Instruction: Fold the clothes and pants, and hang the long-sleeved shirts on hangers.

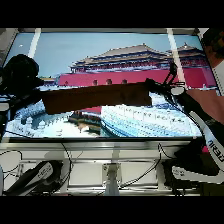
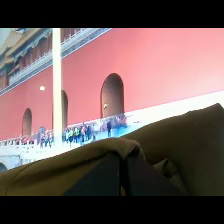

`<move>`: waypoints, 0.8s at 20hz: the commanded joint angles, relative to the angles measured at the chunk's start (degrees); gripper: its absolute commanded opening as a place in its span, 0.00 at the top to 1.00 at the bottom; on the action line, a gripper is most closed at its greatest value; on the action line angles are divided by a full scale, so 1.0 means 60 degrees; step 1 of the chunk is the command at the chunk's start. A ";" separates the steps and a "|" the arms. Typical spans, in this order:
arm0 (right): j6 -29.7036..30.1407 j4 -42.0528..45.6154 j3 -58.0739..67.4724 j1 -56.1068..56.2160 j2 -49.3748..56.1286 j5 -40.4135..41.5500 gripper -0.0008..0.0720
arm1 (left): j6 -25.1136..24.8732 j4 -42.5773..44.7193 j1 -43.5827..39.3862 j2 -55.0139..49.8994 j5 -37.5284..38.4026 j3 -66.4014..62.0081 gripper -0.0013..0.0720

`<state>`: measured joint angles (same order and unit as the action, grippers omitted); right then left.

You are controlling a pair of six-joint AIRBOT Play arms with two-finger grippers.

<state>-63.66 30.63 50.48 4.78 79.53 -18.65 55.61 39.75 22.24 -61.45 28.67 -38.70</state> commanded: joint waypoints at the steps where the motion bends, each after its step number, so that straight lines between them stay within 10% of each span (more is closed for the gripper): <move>1: -0.0062 0.0189 0.0131 0.0026 0.0310 0.0554 0.97 | 0.0018 0.0007 -0.1293 -0.0452 -0.2703 0.0000 0.96; 12: -0.0011 0.0215 0.0131 0.0026 0.0324 0.0787 0.96 | 0.0015 0.0011 -0.1803 -0.1796 -0.3100 0.0004 0.94; 14: 0.0058 0.0280 0.0131 0.0026 0.0324 0.0812 0.44 | -0.0022 0.0120 -0.1803 -0.1807 -0.3096 0.0004 0.93; 16: 0.0055 0.0495 0.0131 0.0015 0.0310 0.0823 0.28 | -0.0127 0.0149 -0.1803 -0.1803 -0.3104 0.0000 0.45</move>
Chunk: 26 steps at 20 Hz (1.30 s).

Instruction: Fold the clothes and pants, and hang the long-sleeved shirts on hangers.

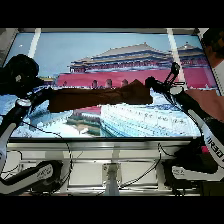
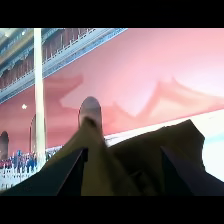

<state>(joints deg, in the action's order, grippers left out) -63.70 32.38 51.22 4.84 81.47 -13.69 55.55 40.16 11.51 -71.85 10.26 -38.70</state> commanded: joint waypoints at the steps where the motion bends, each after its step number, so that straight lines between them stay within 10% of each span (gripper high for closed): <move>1: 0.0062 0.0233 0.0007 0.0004 -0.0029 -0.0044 0.28 | -0.0117 0.0084 -0.0015 -0.0066 -0.0033 0.0000 0.22; 9: 0.0058 0.0470 0.0007 0.0004 -0.0047 -0.0470 0.28 | -0.0900 0.0073 0.0667 0.0841 0.0295 0.0000 0.20; 15: 0.0058 0.0583 0.0007 0.0004 -0.0047 -0.0510 0.28 | -0.0109 0.0080 0.3399 -0.0222 0.6666 -0.1563 0.18; 16: 0.0058 0.0583 0.0007 0.0004 -0.0047 -0.0546 0.28 | -0.0113 0.0084 0.3574 -0.0627 0.7271 -0.2014 0.06; 21: 0.0058 0.0583 0.0007 0.0004 -0.0047 -0.0623 0.28 | -0.1406 0.0087 0.3147 -0.2098 0.8473 -0.3712 0.02; 26: 0.0058 0.0681 0.0007 0.0004 -0.0047 -0.0860 0.28 | -0.0466 0.1770 0.2969 -0.3428 0.9836 -0.5009 0.03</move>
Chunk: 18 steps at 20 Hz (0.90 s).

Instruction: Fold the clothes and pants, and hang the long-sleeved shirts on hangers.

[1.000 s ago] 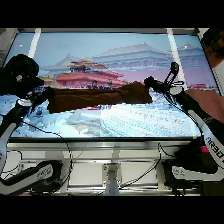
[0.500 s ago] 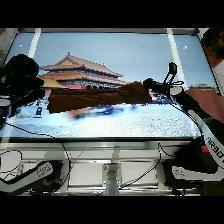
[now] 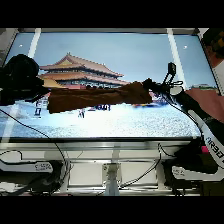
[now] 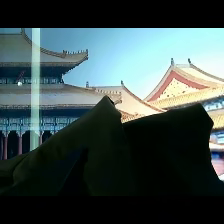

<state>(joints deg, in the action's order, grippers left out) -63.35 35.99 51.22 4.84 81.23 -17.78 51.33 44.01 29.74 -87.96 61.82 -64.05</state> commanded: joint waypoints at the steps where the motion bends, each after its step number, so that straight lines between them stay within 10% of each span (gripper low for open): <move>1: 0.0004 0.0091 0.0007 0.0004 -0.0007 -0.0211 0.28 | 0.0237 0.1475 -0.0080 -0.0947 0.1574 -0.0998 0.03; 18: 0.0000 0.0087 0.0007 0.0004 -0.0007 -0.0539 0.28 | -0.1439 0.1581 -0.0776 -0.2087 0.1636 -0.1118 0.05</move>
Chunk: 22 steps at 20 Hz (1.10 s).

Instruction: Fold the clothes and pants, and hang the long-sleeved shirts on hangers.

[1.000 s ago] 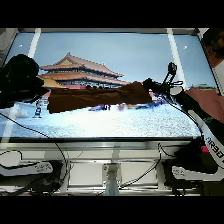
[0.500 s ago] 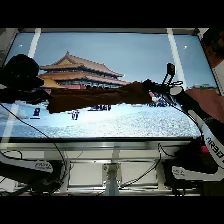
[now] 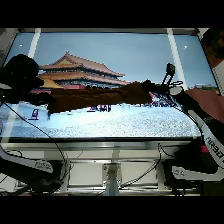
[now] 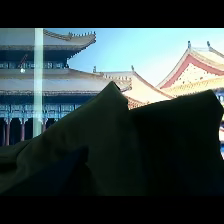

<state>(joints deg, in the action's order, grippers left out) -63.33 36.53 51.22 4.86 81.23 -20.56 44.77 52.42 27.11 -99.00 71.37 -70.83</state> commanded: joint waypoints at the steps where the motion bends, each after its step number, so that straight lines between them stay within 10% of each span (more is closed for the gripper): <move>1: -0.0004 -0.0004 0.0007 0.0000 -0.0007 -0.0160 0.28 | -0.0601 0.0175 -0.0543 -0.0310 0.0004 0.0011 0.14; 4: -0.0004 -0.0004 0.0007 0.0000 -0.0007 -0.0259 0.29 | -0.1384 0.0189 -0.1115 -0.0310 0.0015 -0.0062 0.96; 12: 0.0503 0.0991 0.0652 0.0040 -0.0484 -0.1985 0.37 | -0.1435 0.0189 -0.1421 0.1716 0.0339 -0.1515 0.96; 17: 0.0495 0.0980 0.1687 0.1137 -0.0488 -0.2240 0.97 | -0.0831 -0.0029 -0.1432 0.3413 0.0718 -0.1512 0.95; 22: -0.0164 0.0987 0.2415 0.3126 -0.0029 -0.0189 0.97 | -0.0448 -0.2062 -0.1763 0.4044 0.1512 -0.1512 0.96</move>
<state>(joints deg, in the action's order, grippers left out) -61.69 42.30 63.07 17.80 79.44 -27.31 40.58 47.44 17.58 -77.19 77.71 -79.81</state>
